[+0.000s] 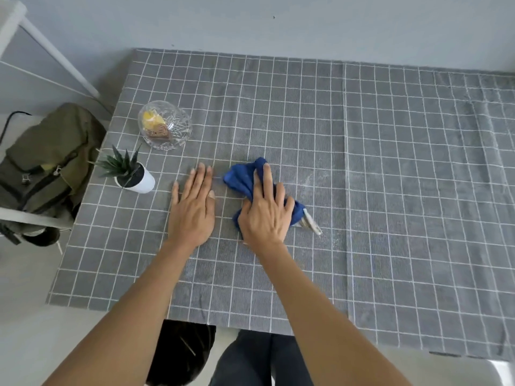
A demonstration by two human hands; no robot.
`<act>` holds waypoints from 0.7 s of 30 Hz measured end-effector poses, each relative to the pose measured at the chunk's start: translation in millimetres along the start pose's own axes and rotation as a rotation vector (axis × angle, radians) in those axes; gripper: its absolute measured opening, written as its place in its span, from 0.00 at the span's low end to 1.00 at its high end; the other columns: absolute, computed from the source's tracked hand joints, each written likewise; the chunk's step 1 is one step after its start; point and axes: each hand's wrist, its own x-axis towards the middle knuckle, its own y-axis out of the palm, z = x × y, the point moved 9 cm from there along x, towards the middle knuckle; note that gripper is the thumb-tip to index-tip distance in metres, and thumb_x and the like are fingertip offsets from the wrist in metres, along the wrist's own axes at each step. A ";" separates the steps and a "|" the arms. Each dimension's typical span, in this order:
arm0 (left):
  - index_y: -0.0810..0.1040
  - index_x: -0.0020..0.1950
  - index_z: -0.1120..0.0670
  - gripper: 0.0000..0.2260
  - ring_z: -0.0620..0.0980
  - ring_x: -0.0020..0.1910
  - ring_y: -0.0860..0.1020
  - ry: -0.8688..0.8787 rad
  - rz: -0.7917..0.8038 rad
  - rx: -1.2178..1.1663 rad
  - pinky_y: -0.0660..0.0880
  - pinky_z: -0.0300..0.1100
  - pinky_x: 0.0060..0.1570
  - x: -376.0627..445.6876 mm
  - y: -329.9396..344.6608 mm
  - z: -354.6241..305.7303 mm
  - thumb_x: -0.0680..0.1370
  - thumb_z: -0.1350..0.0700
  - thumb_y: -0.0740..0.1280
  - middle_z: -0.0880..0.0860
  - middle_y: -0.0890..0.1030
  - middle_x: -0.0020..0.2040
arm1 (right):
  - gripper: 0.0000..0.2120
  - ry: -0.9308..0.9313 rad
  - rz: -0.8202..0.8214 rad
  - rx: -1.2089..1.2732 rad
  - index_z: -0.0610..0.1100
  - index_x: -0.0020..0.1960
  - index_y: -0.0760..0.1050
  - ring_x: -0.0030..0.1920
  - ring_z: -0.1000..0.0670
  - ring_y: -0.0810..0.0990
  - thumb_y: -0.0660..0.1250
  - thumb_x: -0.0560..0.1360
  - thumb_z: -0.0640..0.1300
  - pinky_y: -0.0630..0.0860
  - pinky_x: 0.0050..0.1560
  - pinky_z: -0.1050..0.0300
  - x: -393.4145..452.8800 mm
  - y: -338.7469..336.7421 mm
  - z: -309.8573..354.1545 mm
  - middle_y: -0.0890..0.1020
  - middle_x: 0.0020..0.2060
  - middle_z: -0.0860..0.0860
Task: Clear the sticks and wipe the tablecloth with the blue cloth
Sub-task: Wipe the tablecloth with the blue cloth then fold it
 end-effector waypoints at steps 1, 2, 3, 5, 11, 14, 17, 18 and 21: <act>0.46 0.78 0.51 0.25 0.45 0.77 0.43 -0.001 0.006 0.000 0.41 0.53 0.75 0.3 0.7 0.7 0.80 0.48 0.37 0.47 0.46 0.78 | 0.32 0.018 0.005 -0.020 0.47 0.75 0.58 0.55 0.46 0.68 0.59 0.72 0.48 0.64 0.51 0.50 0.8 -4.3 -10.5 0.54 0.76 0.54; 0.45 0.78 0.50 0.25 0.44 0.77 0.42 -0.003 0.012 0.000 0.40 0.53 0.75 0.3 1.6 1.5 0.80 0.48 0.37 0.47 0.45 0.78 | 0.33 0.043 0.002 -0.051 0.47 0.76 0.56 0.53 0.47 0.67 0.59 0.71 0.48 0.63 0.49 0.51 1.6 -10.5 -25.2 0.53 0.76 0.54; 0.44 0.78 0.50 0.25 0.44 0.77 0.41 -0.005 0.017 0.001 0.40 0.53 0.75 0.3 2.2 2.5 0.80 0.48 0.37 0.47 0.44 0.78 | 0.34 0.083 -0.013 -0.080 0.47 0.76 0.54 0.52 0.47 0.66 0.58 0.71 0.48 0.62 0.49 0.52 2.3 -18.8 -44.3 0.52 0.76 0.55; 0.43 0.78 0.50 0.25 0.44 0.77 0.41 -0.005 0.023 0.005 0.40 0.53 0.75 0.2 2.9 3.8 0.81 0.48 0.37 0.46 0.43 0.78 | 0.32 0.176 -0.066 -0.135 0.49 0.76 0.54 0.52 0.47 0.66 0.56 0.73 0.49 0.61 0.49 0.51 4.3 -36.5 -91.2 0.51 0.75 0.56; 0.43 0.78 0.50 0.25 0.44 0.76 0.40 0.004 0.033 0.005 0.39 0.54 0.74 0.5 3.6 3.0 0.80 0.47 0.36 0.47 0.43 0.78 | 0.28 0.358 -0.098 -0.161 0.50 0.76 0.55 0.58 0.44 0.64 0.54 0.77 0.50 0.61 0.56 0.47 2.0 -66.6 -192.7 0.52 0.76 0.54; 0.41 0.78 0.50 0.25 0.45 0.76 0.39 -0.014 0.051 0.005 0.38 0.54 0.74 2.1 3.4 4.7 0.80 0.47 0.37 0.48 0.42 0.78 | 0.27 0.378 -0.098 -0.127 0.49 0.76 0.57 0.58 0.43 0.64 0.54 0.78 0.51 0.61 0.55 0.47 2.3 -67.9 -191.0 0.53 0.76 0.54; 0.40 0.77 0.51 0.25 0.47 0.76 0.38 -0.019 0.083 -0.007 0.38 0.56 0.74 -5.1 4.6 -8.9 0.80 0.48 0.38 0.49 0.40 0.78 | 0.26 0.361 -0.121 -0.113 0.47 0.75 0.59 0.55 0.44 0.65 0.55 0.77 0.50 0.61 0.52 0.49 -5.3 -72.2 -169.7 0.54 0.75 0.54; 0.40 0.77 0.51 0.25 0.48 0.76 0.37 0.000 0.092 -0.022 0.38 0.55 0.74 -11.5 6.6 -19.3 0.80 0.48 0.38 0.50 0.39 0.78 | 0.27 0.328 -0.125 -0.109 0.47 0.75 0.58 0.54 0.45 0.65 0.56 0.77 0.50 0.61 0.52 0.49 -9.9 -73.1 -153.4 0.55 0.75 0.54; 0.40 0.77 0.52 0.25 0.48 0.76 0.37 0.025 0.080 -0.036 0.37 0.55 0.74 -36.2 14.0 -41.6 0.81 0.48 0.38 0.50 0.40 0.78 | 0.31 0.157 -0.111 -0.038 0.48 0.77 0.52 0.50 0.49 0.66 0.58 0.76 0.48 0.63 0.53 0.52 -35.5 -58.6 -81.7 0.56 0.74 0.56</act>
